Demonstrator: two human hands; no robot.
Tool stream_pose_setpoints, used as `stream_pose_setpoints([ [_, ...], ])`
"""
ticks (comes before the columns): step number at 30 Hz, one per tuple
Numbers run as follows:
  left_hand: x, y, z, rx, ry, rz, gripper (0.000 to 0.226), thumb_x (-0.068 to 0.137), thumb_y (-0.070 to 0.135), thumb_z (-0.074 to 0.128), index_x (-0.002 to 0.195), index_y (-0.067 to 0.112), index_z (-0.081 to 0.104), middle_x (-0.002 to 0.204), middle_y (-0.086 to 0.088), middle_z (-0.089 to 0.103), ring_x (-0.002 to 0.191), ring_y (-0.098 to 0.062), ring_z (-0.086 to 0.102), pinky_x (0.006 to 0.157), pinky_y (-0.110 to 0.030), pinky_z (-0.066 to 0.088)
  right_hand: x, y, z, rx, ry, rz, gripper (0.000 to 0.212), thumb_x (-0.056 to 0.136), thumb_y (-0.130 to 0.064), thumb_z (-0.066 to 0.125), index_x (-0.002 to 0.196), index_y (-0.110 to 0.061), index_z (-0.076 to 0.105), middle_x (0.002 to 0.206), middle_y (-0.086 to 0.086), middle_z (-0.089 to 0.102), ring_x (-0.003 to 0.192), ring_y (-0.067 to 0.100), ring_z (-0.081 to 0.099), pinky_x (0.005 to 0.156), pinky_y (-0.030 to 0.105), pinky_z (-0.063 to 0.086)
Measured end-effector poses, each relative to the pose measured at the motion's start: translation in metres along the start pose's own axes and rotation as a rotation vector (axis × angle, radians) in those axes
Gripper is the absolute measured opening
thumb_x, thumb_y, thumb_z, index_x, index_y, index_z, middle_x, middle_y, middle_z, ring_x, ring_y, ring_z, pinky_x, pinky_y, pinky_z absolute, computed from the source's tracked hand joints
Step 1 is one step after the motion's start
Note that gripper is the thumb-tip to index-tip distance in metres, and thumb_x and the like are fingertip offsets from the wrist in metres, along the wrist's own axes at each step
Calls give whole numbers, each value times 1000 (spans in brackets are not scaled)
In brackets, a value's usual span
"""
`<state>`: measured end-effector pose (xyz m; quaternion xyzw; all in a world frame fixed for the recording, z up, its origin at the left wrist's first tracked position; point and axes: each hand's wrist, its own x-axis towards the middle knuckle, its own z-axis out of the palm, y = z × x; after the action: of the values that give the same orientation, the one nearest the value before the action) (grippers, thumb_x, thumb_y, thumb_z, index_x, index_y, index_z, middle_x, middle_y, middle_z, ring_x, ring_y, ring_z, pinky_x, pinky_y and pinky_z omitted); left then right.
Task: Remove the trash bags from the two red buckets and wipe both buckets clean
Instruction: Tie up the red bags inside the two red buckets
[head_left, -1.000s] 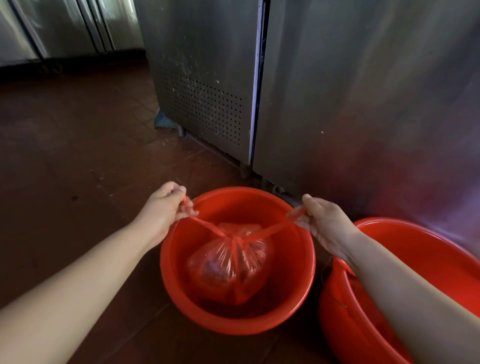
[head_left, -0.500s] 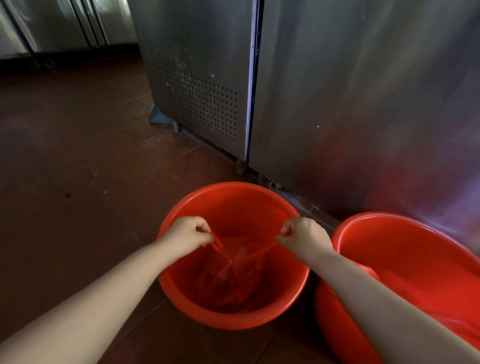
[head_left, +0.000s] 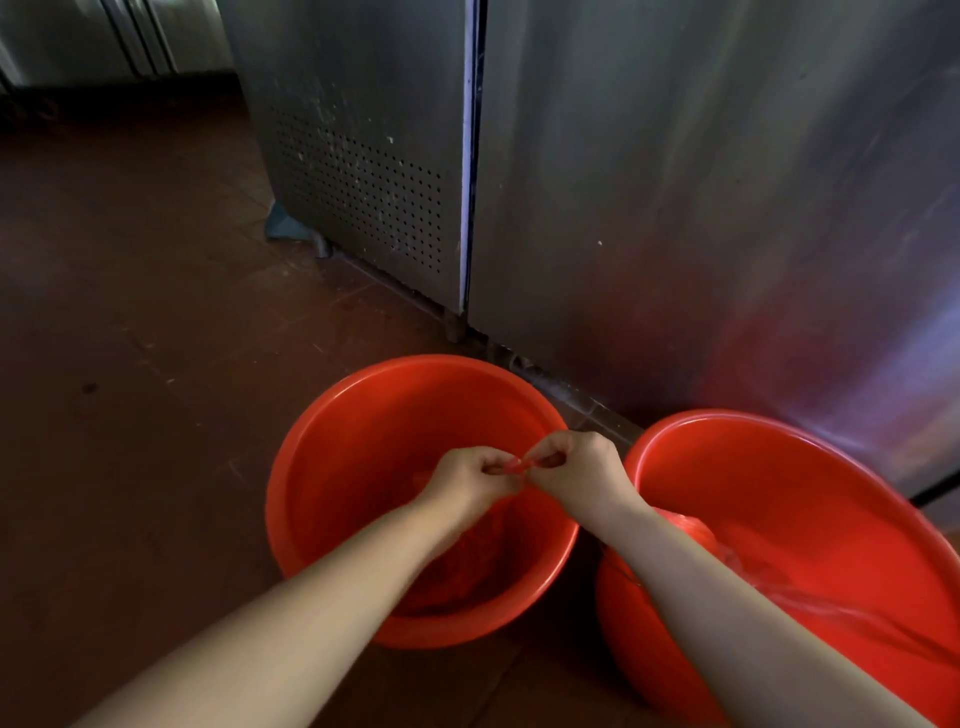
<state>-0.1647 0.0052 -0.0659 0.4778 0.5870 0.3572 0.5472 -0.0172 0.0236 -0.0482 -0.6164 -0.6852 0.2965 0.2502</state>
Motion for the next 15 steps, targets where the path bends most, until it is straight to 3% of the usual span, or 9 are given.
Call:
stream_pose_setpoints([
  [4, 5, -3, 9, 44, 23, 31, 8, 79, 16, 75, 74, 18, 68, 63, 5, 59, 56, -7, 50, 56, -22, 39, -2, 3, -11, -19, -12, -45, 10, 71, -11, 74, 75, -20, 73, 70, -10, 65, 68, 0, 59, 61, 11, 44],
  [7, 6, -2, 10, -8, 52, 10, 5, 80, 15, 73, 76, 14, 70, 59, 5, 58, 44, 1, 45, 44, -12, 35, -7, 13, -29, -20, 6, -87, 6, 75, -14, 75, 72, -20, 73, 63, -14, 62, 60, -5, 57, 57, 7, 40],
  [11, 13, -1, 18, -67, 119, -50, 7, 83, 12, 69, 80, 7, 68, 56, 2, 55, 36, 3, 42, 38, -11, 33, -3, 41, -70, 25, 116, -115, 19, 77, -7, 71, 68, -24, 67, 67, -12, 63, 63, 0, 55, 62, 11, 40],
  [15, 29, -4, 34, -39, 125, -119, 14, 81, 14, 70, 71, 13, 60, 39, 12, 50, 33, 3, 43, 36, -11, 33, -3, 82, -104, 26, 99, -116, 25, 75, -8, 76, 83, -29, 65, 80, -11, 57, 76, 0, 52, 72, 9, 37],
])
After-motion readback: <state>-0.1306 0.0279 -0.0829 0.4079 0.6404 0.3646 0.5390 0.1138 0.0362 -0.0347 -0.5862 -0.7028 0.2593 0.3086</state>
